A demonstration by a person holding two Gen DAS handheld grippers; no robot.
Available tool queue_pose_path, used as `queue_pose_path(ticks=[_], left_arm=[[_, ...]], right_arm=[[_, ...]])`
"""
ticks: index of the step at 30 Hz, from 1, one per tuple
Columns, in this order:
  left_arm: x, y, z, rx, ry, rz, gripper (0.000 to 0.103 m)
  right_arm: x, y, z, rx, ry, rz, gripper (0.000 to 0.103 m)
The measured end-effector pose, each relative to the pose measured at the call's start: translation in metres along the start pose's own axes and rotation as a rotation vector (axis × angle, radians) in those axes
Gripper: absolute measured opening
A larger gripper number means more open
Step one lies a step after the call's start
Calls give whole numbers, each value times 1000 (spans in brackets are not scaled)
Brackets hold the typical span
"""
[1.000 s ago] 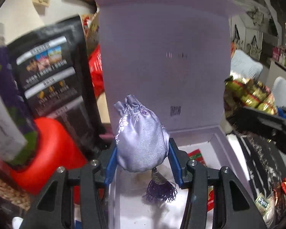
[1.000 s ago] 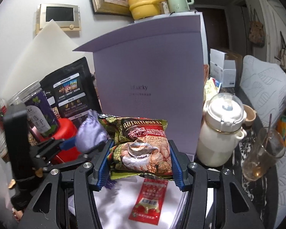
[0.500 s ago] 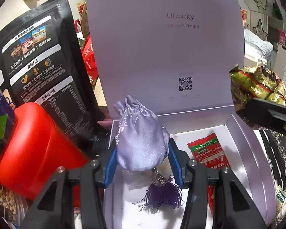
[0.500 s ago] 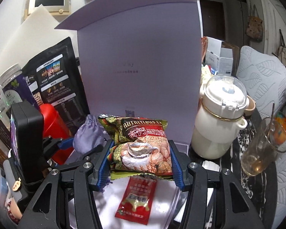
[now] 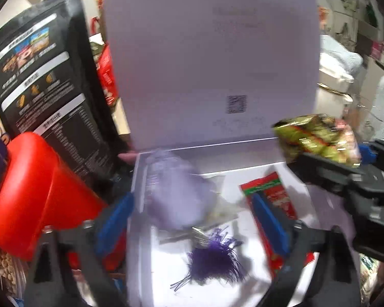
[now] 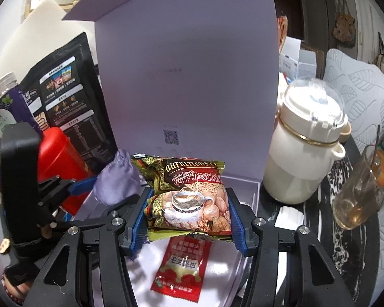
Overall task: Organize soft objects
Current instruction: 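Lower the pouch and snack bag into the lavender box and open both grippers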
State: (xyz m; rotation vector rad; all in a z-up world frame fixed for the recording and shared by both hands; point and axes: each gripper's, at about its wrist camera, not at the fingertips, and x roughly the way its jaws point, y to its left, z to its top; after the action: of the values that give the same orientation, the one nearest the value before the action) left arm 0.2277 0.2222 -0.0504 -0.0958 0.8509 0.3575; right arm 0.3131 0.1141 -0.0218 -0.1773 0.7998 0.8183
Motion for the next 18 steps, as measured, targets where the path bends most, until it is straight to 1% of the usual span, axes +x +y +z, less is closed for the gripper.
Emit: queue_pose_path(ticks=[2,4,9,13,14,15,16,18], left_arm=[[-6,-3,1,8,-20,23,103],[-7,-5,1,18,-22,38,103],[-10,-1,2,-8,-10,5,103],[-18,-2,4,-5,-29,3,103],[-21,-3,4,-4,-33,4,103],[-25,-4,5,-1,-36,4,103],[-27,-5,5,0,-40,0,103],[-30,-5,6,-3,-42,-7,103]], right_arm=[[3,-2,-1,8,11,-2,54],[6,-4,-2,14,25,-1,54],[12,-10,-3,42,48,6,55],[11,-14,-2,61,51,16,56],[10,-16,-2,64,52,19,57],[9,-16,-2,68,54,16,65],[8,-18,-2,74,51,9,67],[5,-19,-2,79,47,3,67]])
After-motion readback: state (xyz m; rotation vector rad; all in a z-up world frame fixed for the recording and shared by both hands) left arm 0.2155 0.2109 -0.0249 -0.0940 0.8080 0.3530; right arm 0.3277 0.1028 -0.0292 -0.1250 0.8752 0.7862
